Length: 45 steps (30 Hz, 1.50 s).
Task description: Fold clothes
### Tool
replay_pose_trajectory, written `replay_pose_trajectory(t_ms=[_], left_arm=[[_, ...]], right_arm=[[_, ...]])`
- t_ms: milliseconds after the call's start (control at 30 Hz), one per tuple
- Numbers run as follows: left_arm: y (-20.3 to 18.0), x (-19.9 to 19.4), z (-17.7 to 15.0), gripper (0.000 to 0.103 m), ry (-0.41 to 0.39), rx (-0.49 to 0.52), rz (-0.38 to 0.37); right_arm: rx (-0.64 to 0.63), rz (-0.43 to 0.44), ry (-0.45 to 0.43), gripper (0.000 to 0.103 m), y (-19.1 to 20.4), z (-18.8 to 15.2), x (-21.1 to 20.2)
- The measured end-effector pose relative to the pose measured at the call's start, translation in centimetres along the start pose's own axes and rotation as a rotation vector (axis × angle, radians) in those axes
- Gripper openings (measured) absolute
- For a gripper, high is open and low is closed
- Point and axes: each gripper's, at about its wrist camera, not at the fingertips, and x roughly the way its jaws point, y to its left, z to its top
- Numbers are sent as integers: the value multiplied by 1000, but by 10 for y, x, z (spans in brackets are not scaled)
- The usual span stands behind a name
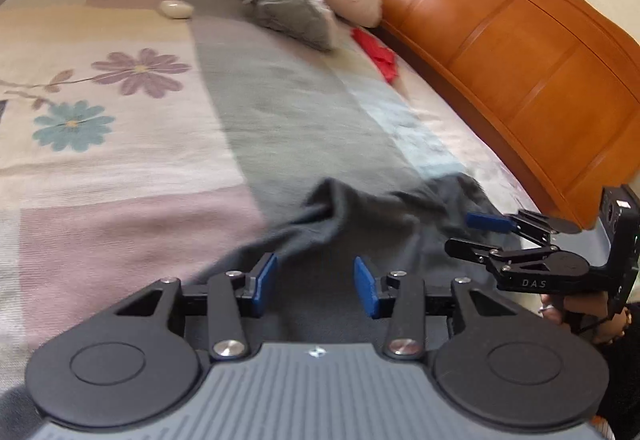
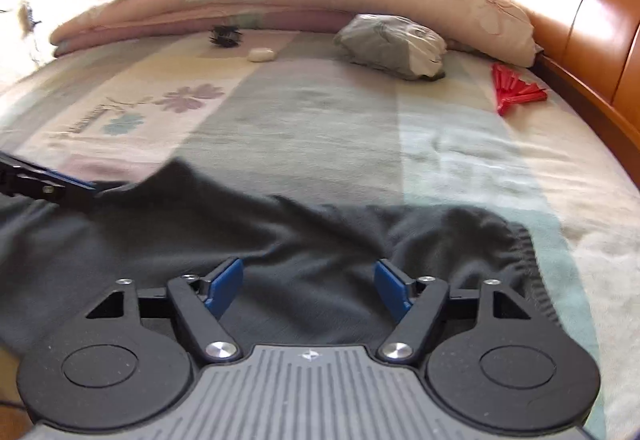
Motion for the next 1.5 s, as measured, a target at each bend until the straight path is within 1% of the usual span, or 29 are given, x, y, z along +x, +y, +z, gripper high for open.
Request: replay_pose_trajectory(t_ms=[67,167,200,267,300,333,400,500,567,633,667,733,833,900,967,1000,1067,1100,1167,1200,1233,1267,1300,1333,1367,1433,1500], left_arm=[[-14,1,-6,47,27,46,-27],[-32,12,-22,48,80,142,48],[-38,16,-27,48,97,174,74],[-45,14,-33,47,81,220,115],[-50,12,-33,47,83,226,128],[-56,9,-34,47,77,247,129],[-68,2,-35,48,64,290,128],[-88,-3,-46,50,51,383,135],[-94,0,-55,51,71,411,164],[-89,9,-65,52,125,388,215],[-85,6,-71,52,98,370,210],[-82,-3,-73,52,85,337,201],[-83,-9,-68,52,66,326,202],[-84,-6,-63,52,52,329,200],[-87,0,-56,52,29,336,199],[-82,5,-51,52,21,327,215],[-72,14,-41,54,6,310,247],[-67,19,-37,54,-2,301,264],[-56,28,-27,51,-17,283,296],[-51,33,-23,53,-24,274,312],[-46,38,-18,53,-32,265,329],[-45,38,-13,49,-24,267,350],[-43,38,-7,46,-16,269,372],[-43,34,-4,45,-26,248,366],[-47,34,-4,44,-30,248,330],[-54,34,-4,46,-39,251,255],[-62,34,-5,52,-48,254,181]], right_arm=[[-2,22,-2,85,1,-8,-13],[11,-25,49,87,-15,-30,-7],[37,-30,43,87,-21,-31,-12],[87,-40,31,87,-35,-33,-22],[107,-53,26,87,-39,-32,-29],[127,-64,21,87,-42,-31,-34],[154,-37,-10,88,-46,-32,-42],[153,-35,-14,90,-42,-37,-38],[143,-31,17,91,-40,-45,-30],[89,-49,14,91,-37,-54,-35],[64,-57,12,91,-35,-58,-38],[98,-47,-8,91,-40,-58,-52],[194,-6,-105,92,-58,-52,-69],[248,6,-131,93,-69,-42,-65],[288,16,-125,93,-81,-34,-50],[309,20,-122,93,-87,-29,-42],[350,-9,-88,93,-101,-25,-21],[347,1,-94,92,-105,-24,-16],[338,19,-105,92,-113,-20,-4],[328,-2,-95,92,-111,-14,-5],[319,-23,-86,92,-109,-8,-6],[310,-42,-87,92,-105,-3,-10],[286,-42,-110,93,-100,2,-16],[266,-23,-131,93,-95,6,-19],[246,-4,-150,93,-90,10,-22],[242,36,-135,94,-81,20,-10],[233,34,-101,94,-73,28,13]])
